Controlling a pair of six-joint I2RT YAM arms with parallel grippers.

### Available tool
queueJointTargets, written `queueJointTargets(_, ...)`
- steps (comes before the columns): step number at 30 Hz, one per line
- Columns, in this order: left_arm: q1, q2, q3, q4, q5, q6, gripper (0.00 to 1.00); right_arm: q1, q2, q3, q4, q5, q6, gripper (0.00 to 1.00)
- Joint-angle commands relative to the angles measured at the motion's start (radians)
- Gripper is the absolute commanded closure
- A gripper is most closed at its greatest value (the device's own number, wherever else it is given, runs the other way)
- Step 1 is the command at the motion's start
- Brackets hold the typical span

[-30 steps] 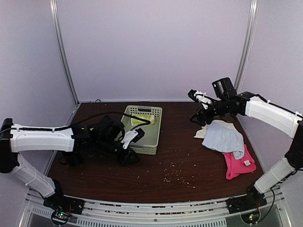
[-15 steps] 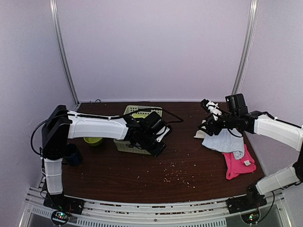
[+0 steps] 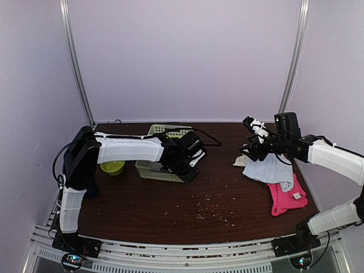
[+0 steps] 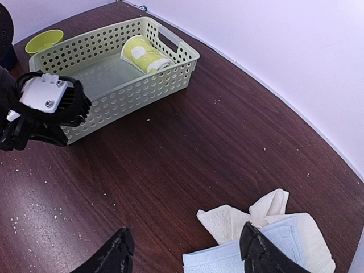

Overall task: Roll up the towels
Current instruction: Move the bin to the corner of the board.

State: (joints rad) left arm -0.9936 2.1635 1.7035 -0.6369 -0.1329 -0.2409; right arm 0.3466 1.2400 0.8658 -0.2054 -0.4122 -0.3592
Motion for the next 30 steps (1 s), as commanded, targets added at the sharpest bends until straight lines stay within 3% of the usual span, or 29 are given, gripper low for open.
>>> queueJointTargets(1, -0.032, -0.060, -0.067, -0.032, 0.077, 0.061, 1.00, -0.008, 0.004, -0.006, 0.016, 0.018, -0.010, 0.34)
queueJointTargets(9, -0.035, -0.170, -0.227, -0.058, 0.017, 0.048, 1.00, -0.008, 0.026, 0.004, 0.014, 0.008, -0.014, 0.34)
queueJointTargets(18, 0.033, -0.042, -0.096, -0.028, -0.131, 0.059, 1.00, -0.009, 0.027, -0.005, 0.018, 0.010, -0.017, 0.33)
queueJointTargets(30, 0.157, 0.074, 0.033, 0.057, -0.191, 0.130, 1.00, -0.008, 0.022, -0.015, 0.024, 0.028, -0.025, 0.33)
